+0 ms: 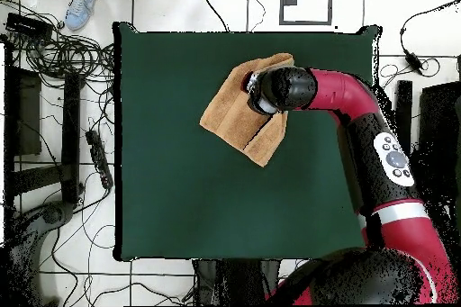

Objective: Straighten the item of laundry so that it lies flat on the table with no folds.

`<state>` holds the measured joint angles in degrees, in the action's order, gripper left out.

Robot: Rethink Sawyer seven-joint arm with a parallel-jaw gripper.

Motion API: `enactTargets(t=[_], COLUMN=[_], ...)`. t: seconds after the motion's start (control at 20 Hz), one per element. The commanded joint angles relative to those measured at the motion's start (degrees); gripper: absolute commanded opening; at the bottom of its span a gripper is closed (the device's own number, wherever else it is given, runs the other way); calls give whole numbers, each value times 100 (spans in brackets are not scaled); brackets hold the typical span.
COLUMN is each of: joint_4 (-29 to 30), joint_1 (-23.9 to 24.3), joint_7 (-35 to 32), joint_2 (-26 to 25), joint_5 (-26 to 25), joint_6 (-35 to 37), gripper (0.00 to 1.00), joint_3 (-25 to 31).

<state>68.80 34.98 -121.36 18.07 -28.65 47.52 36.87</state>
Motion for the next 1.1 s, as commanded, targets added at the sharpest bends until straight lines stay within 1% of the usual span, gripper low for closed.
enactTargets(t=[0.05, 0.25, 0.5, 0.85, 1.0, 1.1], joint_4=[307, 217, 243, 245, 164, 141], joint_1=[-245, -309, -281, -220, -228, -200], joint_7=[1673, 1546, 1633, 1846, 1903, 1923], joint_2=[-199, -51, 533, 1155, 1297, 1278], joint_5=[-271, -434, -415, -475, -538, -551], joint_6=[200, 339, 947, 1641, 1842, 1893], gripper=[100, 100, 100, 100, 100, 100], joint_3=[231, 38, -8, -84, -94, -62])
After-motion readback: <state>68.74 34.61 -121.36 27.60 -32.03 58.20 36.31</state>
